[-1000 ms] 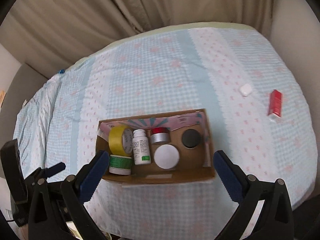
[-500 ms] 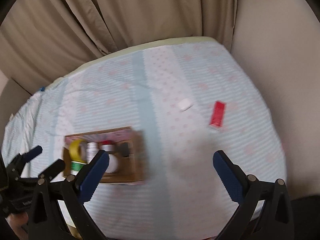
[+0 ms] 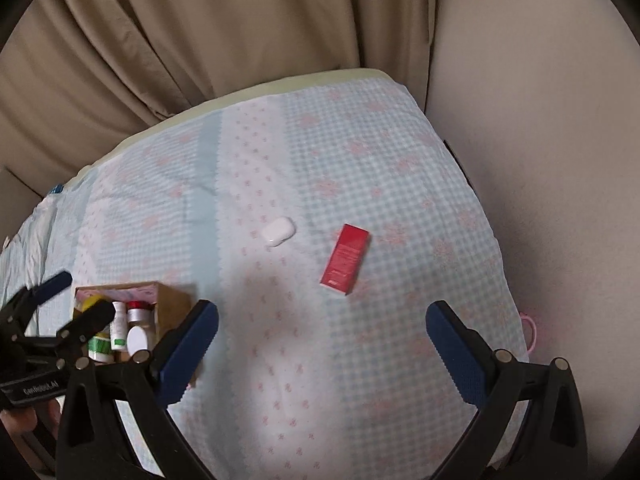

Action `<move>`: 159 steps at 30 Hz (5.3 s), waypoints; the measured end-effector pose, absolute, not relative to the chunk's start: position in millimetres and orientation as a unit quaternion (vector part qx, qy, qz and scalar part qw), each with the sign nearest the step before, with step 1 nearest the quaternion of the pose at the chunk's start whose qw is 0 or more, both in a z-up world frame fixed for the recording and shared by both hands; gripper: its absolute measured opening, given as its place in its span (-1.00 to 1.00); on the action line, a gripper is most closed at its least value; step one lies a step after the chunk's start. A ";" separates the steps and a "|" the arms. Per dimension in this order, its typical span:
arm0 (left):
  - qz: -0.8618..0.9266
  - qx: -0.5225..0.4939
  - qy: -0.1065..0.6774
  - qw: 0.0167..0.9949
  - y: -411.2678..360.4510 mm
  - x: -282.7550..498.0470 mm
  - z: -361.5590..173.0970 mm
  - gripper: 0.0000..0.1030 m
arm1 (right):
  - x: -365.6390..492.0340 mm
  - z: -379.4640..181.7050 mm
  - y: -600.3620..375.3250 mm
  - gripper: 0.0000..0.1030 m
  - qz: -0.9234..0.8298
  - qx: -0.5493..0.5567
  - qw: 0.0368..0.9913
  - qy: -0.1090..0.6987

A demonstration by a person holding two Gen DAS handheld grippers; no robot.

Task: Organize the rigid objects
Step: 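Lift both tools away from the box toward the earbud case and red box, then grasp the white earbud case with the left tool while the right tool grasps the red box, then lift the earbud case with the left tool while the right tool holds the red box, then carry the earbud case and red box into the cardboard box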

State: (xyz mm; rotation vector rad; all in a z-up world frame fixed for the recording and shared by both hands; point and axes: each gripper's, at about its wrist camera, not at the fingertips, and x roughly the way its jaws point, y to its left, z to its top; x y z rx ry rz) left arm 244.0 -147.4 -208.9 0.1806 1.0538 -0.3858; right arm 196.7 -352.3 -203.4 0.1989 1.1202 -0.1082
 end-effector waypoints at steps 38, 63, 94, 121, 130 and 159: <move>-0.386 0.247 0.555 0.694 -263.9 419.7 -472.9 -0.18 | 319.0 -446.3 -380.7 0.05 -0.214 0.215 0.734 0.608; -0.362 0.179 0.546 0.734 -248.1 417.9 -398.8 -0.21 | 307.8 -396.3 -376.1 -0.26 -0.189 0.205 0.759 0.589; -0.267 0.099 0.579 0.764 -220.6 333.9 -364.6 1.00 | 206.7 -299.0 -374.4 -0.26 -0.110 0.183 0.803 0.557; -0.231 0.148 0.616 0.738 -278.6 394.2 -477.3 0.13 | 247.3 -376.6 -417.7 -0.26 -0.116 0.209 0.771 0.591; -0.236 0.133 0.593 0.758 -277.4 388.9 -426.4 0.13 | 247.6 -362.5 -419.3 -0.26 -0.114 0.206 0.780 0.580; -0.137 -0.016 0.482 0.865 11.6 230.0 -144.4 0.13 | 192.7 -142.7 -223.0 -0.26 0.088 0.138 0.860 0.483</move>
